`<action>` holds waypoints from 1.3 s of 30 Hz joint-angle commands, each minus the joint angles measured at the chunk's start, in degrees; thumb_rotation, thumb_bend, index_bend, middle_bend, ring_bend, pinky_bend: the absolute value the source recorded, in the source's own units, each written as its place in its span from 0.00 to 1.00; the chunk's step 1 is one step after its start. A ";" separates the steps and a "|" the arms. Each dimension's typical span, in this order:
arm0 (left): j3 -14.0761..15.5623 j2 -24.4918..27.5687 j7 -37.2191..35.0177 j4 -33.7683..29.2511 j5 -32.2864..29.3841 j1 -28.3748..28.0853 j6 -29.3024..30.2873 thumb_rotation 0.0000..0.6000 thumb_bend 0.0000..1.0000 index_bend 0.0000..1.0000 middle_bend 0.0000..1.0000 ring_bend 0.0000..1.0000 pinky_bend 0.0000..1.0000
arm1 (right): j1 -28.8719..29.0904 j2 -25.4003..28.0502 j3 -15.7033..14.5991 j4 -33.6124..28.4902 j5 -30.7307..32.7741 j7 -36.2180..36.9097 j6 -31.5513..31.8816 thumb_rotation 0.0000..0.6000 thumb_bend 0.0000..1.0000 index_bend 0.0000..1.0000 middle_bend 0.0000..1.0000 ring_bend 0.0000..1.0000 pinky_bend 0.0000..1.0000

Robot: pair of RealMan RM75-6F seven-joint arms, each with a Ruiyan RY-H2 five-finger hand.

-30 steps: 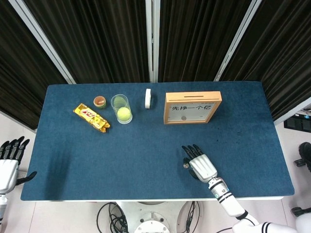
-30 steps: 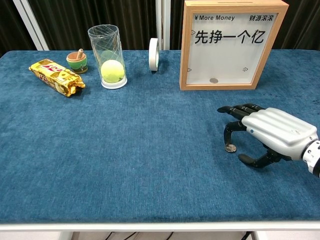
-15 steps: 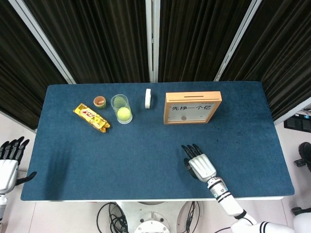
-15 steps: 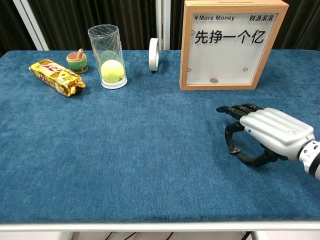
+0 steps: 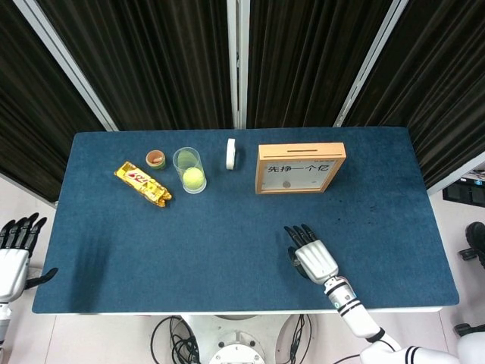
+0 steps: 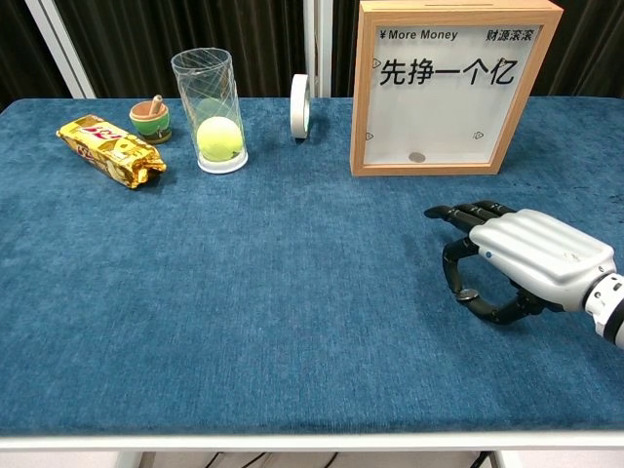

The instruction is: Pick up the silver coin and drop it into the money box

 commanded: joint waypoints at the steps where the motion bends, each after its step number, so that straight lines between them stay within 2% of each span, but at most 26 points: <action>1: 0.03 0.00 0.13 -0.09 0.05 0.02 0.06 1.00 0.12 0.05 0.00 0.00 0.00 | -0.05 0.12 -0.09 -0.07 -0.10 0.09 0.16 1.00 0.32 0.45 0.00 0.00 0.00; 15: 0.11 0.03 0.17 -0.17 0.15 0.08 0.15 1.00 0.12 0.05 0.00 0.00 0.00 | -0.17 0.16 -0.46 0.34 -1.35 1.44 1.46 1.00 0.32 0.45 0.00 0.00 0.00; 25: 0.19 0.01 0.08 -0.07 0.11 0.11 0.04 1.00 0.12 0.05 0.00 0.00 0.00 | -0.21 -0.29 -0.36 0.95 -1.37 1.33 1.81 1.00 0.32 0.56 0.00 0.00 0.00; 39: 0.26 0.00 -0.08 0.08 0.01 0.09 -0.20 1.00 0.12 0.05 0.00 0.00 0.00 | -0.25 -0.43 0.20 1.21 -0.97 1.76 2.19 1.00 0.33 0.65 0.00 0.00 0.00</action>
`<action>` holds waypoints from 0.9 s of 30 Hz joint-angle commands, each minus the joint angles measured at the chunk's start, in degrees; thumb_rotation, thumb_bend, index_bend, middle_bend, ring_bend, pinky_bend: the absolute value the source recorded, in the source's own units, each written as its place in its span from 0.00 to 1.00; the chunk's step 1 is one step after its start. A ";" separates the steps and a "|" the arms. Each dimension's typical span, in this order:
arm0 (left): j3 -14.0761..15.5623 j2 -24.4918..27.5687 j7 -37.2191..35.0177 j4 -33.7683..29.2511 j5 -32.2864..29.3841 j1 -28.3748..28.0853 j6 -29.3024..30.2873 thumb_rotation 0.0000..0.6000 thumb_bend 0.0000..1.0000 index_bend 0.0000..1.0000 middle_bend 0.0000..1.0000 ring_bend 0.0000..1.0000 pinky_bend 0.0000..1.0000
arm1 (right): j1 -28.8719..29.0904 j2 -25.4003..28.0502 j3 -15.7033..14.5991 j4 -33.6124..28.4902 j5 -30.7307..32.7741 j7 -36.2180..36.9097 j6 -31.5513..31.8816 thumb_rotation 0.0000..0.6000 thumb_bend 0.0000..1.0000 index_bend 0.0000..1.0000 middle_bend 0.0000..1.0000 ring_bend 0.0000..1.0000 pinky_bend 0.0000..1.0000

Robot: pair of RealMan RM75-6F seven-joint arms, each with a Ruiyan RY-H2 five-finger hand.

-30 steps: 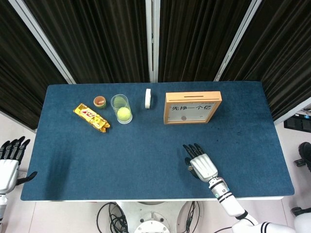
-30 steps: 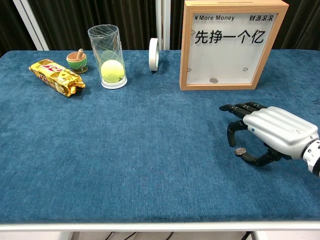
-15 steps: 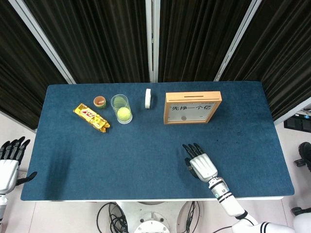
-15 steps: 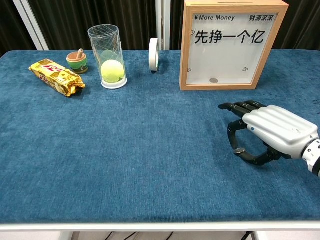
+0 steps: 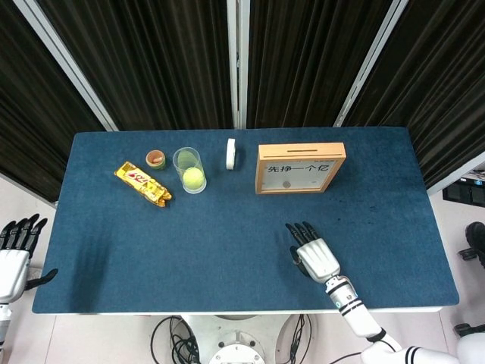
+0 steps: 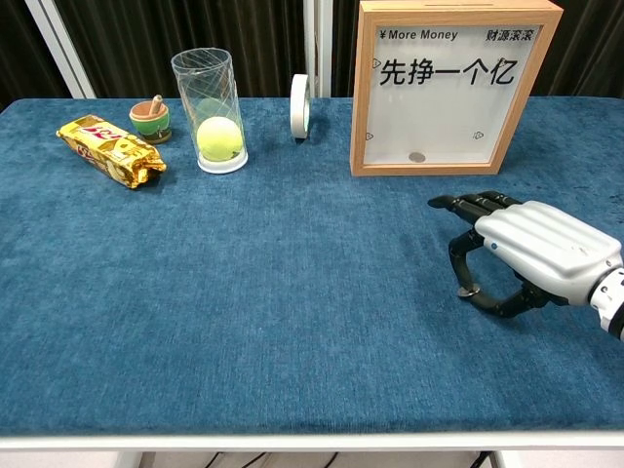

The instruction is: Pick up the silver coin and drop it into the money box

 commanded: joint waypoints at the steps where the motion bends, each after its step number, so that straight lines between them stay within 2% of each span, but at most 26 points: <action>1: 0.00 0.01 -0.02 0.01 -0.01 0.00 -0.02 1.00 0.12 0.05 0.00 0.00 0.00 | 0.01 -0.03 0.14 0.07 0.14 -0.05 0.04 1.00 0.33 0.66 0.00 0.00 0.00; 7: -0.03 0.05 -0.19 0.03 -0.08 0.01 -0.03 1.00 0.12 0.05 0.00 0.00 0.00 | 0.03 0.37 0.57 -0.41 0.06 0.25 0.65 1.00 0.34 0.68 0.00 0.00 0.00; 12: -0.07 0.27 -0.41 -0.11 -0.06 0.15 0.27 1.00 0.12 0.05 0.00 0.00 0.00 | 0.09 3.70 2.90 -4.85 -0.90 1.63 3.99 1.00 0.34 0.68 0.00 0.00 0.00; 21: 0.01 0.64 -0.31 -0.89 0.76 0.10 0.82 1.00 0.12 0.05 0.00 0.00 0.00 | 1.09 17.85 11.82 -23.31 -0.31 3.02 9.15 1.00 0.35 0.70 0.00 0.00 0.00; 27: 0.00 0.87 0.37 -1.61 1.07 -0.09 0.84 1.00 0.12 0.05 0.00 0.00 0.00 | 2.50 24.00 17.31 -31.13 -0.12 1.59 11.17 1.00 0.35 0.70 0.00 0.00 0.00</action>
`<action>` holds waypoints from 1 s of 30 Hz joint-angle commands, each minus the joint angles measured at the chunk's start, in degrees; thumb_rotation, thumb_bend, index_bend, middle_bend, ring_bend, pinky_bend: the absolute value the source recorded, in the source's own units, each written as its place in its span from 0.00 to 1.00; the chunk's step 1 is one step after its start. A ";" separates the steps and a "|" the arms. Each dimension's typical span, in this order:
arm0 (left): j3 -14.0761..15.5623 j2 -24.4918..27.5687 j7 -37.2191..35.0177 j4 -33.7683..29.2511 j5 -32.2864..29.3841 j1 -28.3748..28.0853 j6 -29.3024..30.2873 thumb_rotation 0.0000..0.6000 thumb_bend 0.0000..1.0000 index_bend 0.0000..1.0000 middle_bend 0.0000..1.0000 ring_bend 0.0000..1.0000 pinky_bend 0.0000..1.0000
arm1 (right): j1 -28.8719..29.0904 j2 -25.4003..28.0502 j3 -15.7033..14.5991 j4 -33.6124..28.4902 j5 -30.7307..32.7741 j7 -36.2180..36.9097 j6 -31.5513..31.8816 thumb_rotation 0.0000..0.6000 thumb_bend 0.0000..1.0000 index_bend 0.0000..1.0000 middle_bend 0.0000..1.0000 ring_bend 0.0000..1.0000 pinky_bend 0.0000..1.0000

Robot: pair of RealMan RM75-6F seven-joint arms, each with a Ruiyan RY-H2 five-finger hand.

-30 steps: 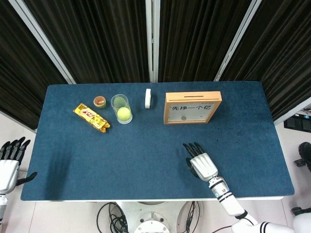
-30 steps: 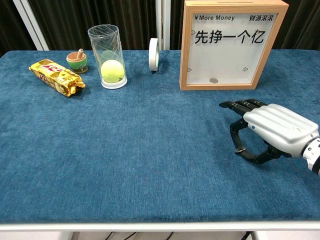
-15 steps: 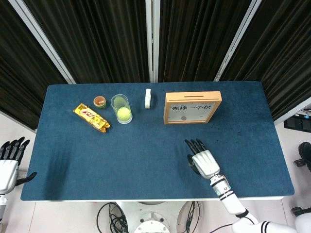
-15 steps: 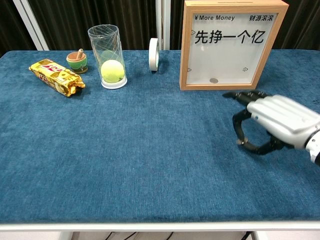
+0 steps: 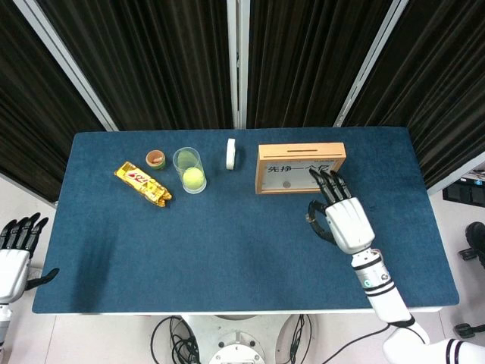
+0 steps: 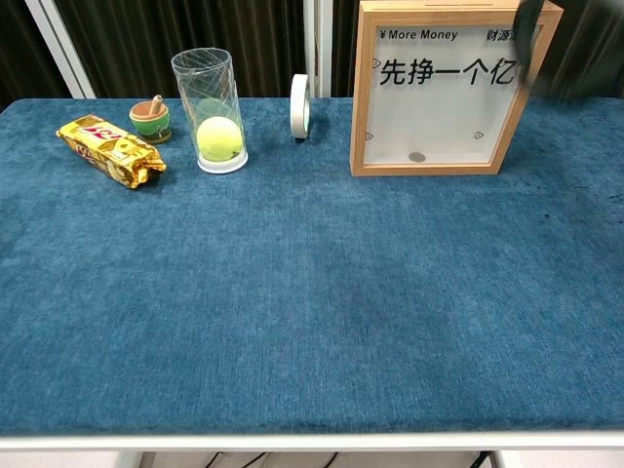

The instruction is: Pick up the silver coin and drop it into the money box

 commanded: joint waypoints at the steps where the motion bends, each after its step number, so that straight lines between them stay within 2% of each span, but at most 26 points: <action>1: 0.02 0.10 0.22 -0.22 0.06 -0.11 -0.16 1.00 0.12 0.05 0.00 0.00 0.00 | 1.55 3.56 4.29 -4.26 1.16 -1.39 1.33 1.00 0.35 0.71 0.00 0.00 0.00; 4: 0.05 0.25 0.48 -0.57 0.14 -0.27 -0.39 1.00 0.12 0.05 0.00 0.00 0.00 | 3.99 4.90 8.16 -5.44 6.64 -3.30 -0.91 1.00 0.35 0.71 0.00 0.00 0.00; 8: 0.13 0.46 0.60 -1.01 0.06 -0.33 -0.65 1.00 0.12 0.05 0.00 0.00 0.00 | 8.79 6.38 13.03 -5.29 18.58 -8.37 -6.08 1.00 0.35 0.71 0.00 0.00 0.00; 11: 0.16 0.42 0.36 -0.92 -0.20 -0.39 -1.02 1.00 0.12 0.05 0.00 0.00 0.00 | 12.65 6.76 14.76 -3.16 25.57 -13.16 -8.88 1.00 0.35 0.71 0.00 0.00 0.00; 18: 0.06 0.30 -0.07 -0.77 0.17 -0.84 -1.23 1.00 0.12 0.05 0.00 0.00 0.00 | 20.30 7.29 16.75 0.44 41.76 -20.74 -12.64 1.00 0.35 0.71 0.01 0.00 0.00; 25: 0.06 0.62 -0.41 -0.81 0.02 -0.84 -1.25 1.00 0.12 0.05 0.00 0.00 0.00 | 30.04 9.22 18.67 2.29 67.82 -29.50 -14.01 1.00 0.35 0.73 0.02 0.00 0.00; 30: 0.08 0.88 -0.62 -0.83 0.02 -0.82 -1.20 1.00 0.12 0.05 0.00 0.00 0.00 | 36.28 10.11 17.95 5.26 80.67 -34.99 -14.38 1.00 0.36 0.73 0.02 0.00 0.00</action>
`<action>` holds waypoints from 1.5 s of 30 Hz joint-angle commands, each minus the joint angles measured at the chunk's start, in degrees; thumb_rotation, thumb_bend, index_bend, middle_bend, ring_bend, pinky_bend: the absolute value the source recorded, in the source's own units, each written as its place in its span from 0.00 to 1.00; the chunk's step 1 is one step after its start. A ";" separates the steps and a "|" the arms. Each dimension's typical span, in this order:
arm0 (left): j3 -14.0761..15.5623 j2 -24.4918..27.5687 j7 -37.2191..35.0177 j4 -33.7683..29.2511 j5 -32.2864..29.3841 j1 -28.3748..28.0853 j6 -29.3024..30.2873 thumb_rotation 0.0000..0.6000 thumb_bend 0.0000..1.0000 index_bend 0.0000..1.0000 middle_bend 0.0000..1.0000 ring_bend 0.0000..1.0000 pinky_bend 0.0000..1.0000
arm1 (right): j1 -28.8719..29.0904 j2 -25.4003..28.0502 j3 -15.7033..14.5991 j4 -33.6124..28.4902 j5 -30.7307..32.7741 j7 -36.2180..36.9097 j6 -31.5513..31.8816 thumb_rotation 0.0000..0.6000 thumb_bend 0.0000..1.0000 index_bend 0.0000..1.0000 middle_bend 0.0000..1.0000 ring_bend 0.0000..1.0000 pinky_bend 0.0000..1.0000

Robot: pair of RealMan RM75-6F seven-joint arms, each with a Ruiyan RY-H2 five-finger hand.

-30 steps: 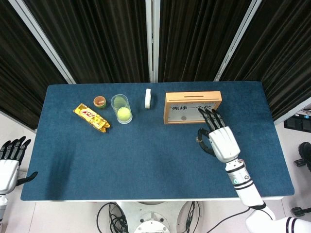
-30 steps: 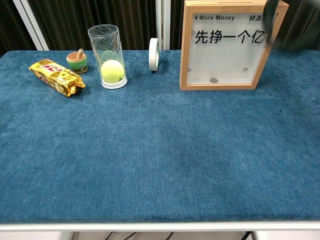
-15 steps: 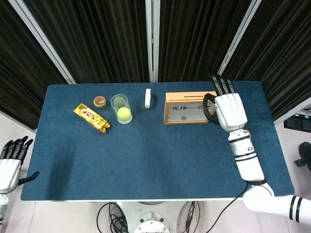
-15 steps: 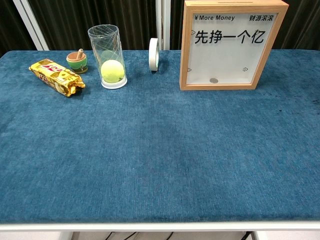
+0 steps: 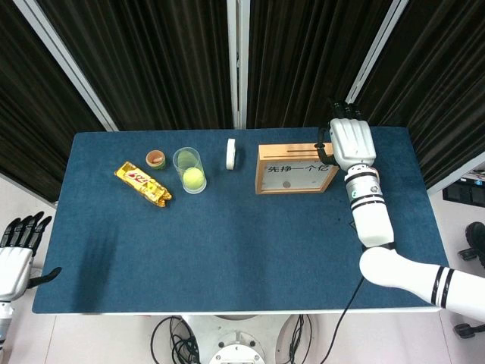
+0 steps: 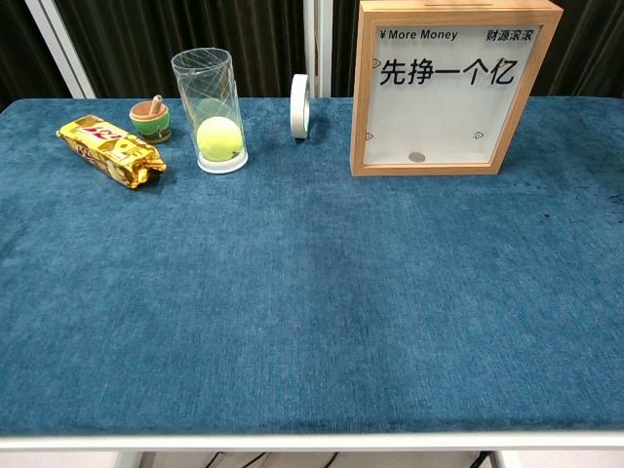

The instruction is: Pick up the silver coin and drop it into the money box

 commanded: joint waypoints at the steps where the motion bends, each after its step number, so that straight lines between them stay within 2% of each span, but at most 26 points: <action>1: 0.05 0.08 -0.26 0.00 0.22 -0.05 0.06 1.00 0.12 0.05 0.00 0.00 0.00 | 8.51 1.46 0.33 3.95 14.03 -7.35 -1.21 1.00 0.36 0.73 0.02 0.00 0.00; 10: 0.21 0.21 -0.96 -0.10 0.57 -0.48 -0.44 1.00 0.12 0.05 0.00 0.00 0.00 | 15.56 0.78 0.40 11.30 31.45 -11.77 -2.85 1.00 0.36 0.74 0.03 0.00 0.00; 14: 0.17 0.38 -1.57 0.04 0.37 -0.59 -0.69 1.00 0.12 0.05 0.00 0.00 0.00 | 18.00 0.34 -0.08 14.81 40.65 -15.90 -3.49 1.00 0.37 0.75 0.03 0.00 0.00; 20: 0.09 0.42 -2.04 0.38 0.17 -0.82 -1.05 1.00 0.12 0.05 0.00 0.00 0.00 | 19.75 -0.66 -0.43 18.79 47.36 -20.93 -4.26 1.00 0.37 0.74 0.03 0.00 0.00; 34: -0.03 0.80 -1.85 0.01 -0.06 -1.02 -1.17 1.00 0.12 0.05 0.00 0.00 0.00 | 20.76 -2.16 0.14 21.04 52.00 -27.25 -5.99 1.00 0.37 0.74 0.03 0.00 0.00; 45: -0.08 0.90 -2.13 0.27 -0.48 -0.93 -1.20 1.00 0.12 0.05 0.00 0.00 0.00 | 20.62 -4.41 0.50 22.63 50.93 -27.54 -5.50 1.00 0.37 0.74 0.03 0.00 0.00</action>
